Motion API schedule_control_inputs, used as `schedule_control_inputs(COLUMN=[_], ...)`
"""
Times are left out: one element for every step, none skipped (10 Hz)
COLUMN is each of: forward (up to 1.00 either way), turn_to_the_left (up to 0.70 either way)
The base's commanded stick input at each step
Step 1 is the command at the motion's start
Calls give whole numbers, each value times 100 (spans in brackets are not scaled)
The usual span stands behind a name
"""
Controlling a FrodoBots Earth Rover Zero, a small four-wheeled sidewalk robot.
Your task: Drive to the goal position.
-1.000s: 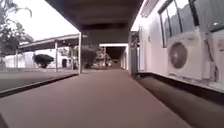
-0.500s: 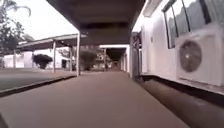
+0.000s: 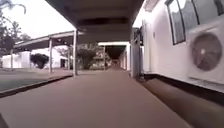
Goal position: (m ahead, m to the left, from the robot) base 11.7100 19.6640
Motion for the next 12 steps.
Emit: schedule_control_inputs(forward=[85, 85, 85, 85, 85, 85, 85, 85, 85, 85, 85, 85], turn_to_the_left=[0, 0, 0, 0, 0, 0, 0, 0, 0, 0, 0, 0])
